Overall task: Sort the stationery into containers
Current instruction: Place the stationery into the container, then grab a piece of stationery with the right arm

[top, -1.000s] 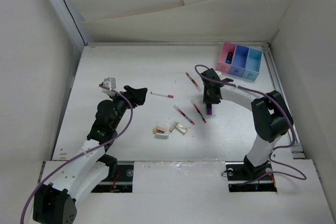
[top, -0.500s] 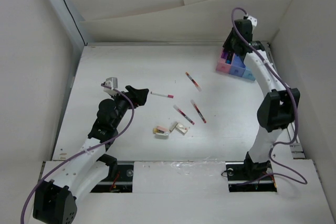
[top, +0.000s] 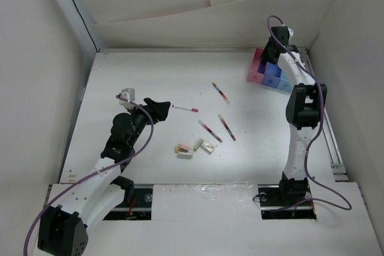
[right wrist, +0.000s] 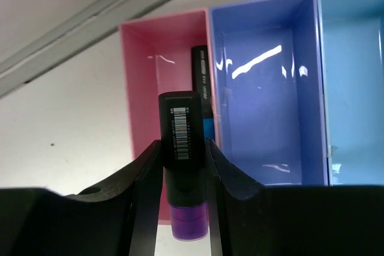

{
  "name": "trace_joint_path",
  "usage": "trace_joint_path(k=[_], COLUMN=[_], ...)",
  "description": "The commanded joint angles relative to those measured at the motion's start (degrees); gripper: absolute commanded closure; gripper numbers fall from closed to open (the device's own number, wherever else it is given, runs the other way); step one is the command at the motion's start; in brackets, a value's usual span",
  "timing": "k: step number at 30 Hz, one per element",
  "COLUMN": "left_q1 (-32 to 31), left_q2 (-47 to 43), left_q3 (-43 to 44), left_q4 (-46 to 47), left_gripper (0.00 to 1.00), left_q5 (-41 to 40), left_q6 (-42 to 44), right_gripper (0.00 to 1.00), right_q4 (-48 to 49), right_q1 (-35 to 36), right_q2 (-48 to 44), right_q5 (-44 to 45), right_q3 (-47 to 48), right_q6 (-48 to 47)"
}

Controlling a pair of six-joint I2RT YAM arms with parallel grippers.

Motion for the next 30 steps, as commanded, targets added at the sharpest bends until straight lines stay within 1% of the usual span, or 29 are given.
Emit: trace_joint_path(k=[1,2,4,5,6,9,11,15,16,18,19,20,21,22,23,24,25,26,27,29,30], left_q1=[-0.1,-0.1,-0.1,-0.1,-0.1,-0.1,-0.1,-0.1,-0.1,-0.1,-0.1,-0.1,-0.1,-0.1,-0.1,-0.1,-0.1,-0.1,-0.1,-0.1,-0.1], left_q2=[0.0,0.0,0.0,0.0,0.0,0.0,0.0,0.0,0.0,0.0,-0.5,-0.5,-0.5,-0.5,-0.5,-0.5,-0.5,-0.5,-1.1,-1.1,-1.1], left_q3=[2.1,2.1,2.1,2.1,2.1,2.1,2.1,2.1,2.1,2.1,2.1,2.1,2.1,2.1,2.1,2.1,2.1,2.1,2.1,2.1,2.1], left_q4=[3.4,3.4,3.4,3.4,3.4,3.4,3.4,3.4,3.4,3.4,3.4,3.4,3.4,3.4,3.4,3.4,3.4,3.4,3.4,3.4,3.4], left_gripper=[0.22,0.22,0.22,0.22,0.22,0.22,0.22,0.22,0.22,0.22,0.22,0.22,0.22,0.22,0.22,0.22,0.22,0.22,0.22,0.22,0.22], left_q5=[0.9,0.9,0.9,0.9,0.9,0.9,0.9,0.9,0.9,0.9,0.9,0.9,0.9,0.9,0.9,0.9,1.5,1.5,1.5,1.5,1.5], left_q6=[0.2,0.2,0.2,0.2,0.2,0.2,0.2,0.2,0.2,0.2,0.2,0.2,0.2,0.2,0.2,0.2,0.2,0.2,0.2,0.2,0.2], right_gripper=[0.89,0.88,0.77,0.7,0.57,0.42,0.37,0.37,0.39,0.6,0.7,0.89,0.95,0.98,0.98,0.95,0.89,0.79,0.6,0.46,0.44], right_q4=[2.0,2.6,2.6,2.6,3.4,4.5,5.0,4.5,4.5,6.5,7.8,9.3,12.7,14.7,16.4,18.3,18.4,18.4,18.4,16.9,16.9], right_q1=[0.2,0.2,0.2,0.2,0.2,0.2,0.2,0.8,1.6,4.4,5.8,7.2,8.7,12.0,13.7,15.2,18.0,19.0,20.1,22.3,22.9], right_q2=[-0.9,-0.3,0.2,0.2,0.2,-1.7,-2.8,-6.9,-9.8,-13.5,-15.4,-19.0,-20.7,-22.2,-24.4,-24.9,-24.9,-24.9,-24.4,-23.8,-22.2], right_q5=[-1.8,-1.8,-2.4,-2.4,-3.2,-3.2,-3.2,-4.0,-4.5,-5.4,-6.4,-7.2,-7.8,-7.8,-7.8,-7.8,-6.6,-6.5,-6.0,-5.0,-5.0], right_q3=[4.5,4.5,4.5,4.0,3.3,1.8,0.9,-1.2,-4.1,-8.9,-15.0,-18.5,-21.8,-25.1,-31.2,-33.5,-35.3,-37.6,-38.3,-38.8,-39.3], right_q6=[-1.1,-1.1,-1.1,-1.1,-1.1,-1.1,-1.1,-1.1,-1.1,-1.1,-1.1,-1.6,-1.6,-1.6,-1.6,-1.6,-2.1,-2.1,-2.8,-2.8,-3.6])
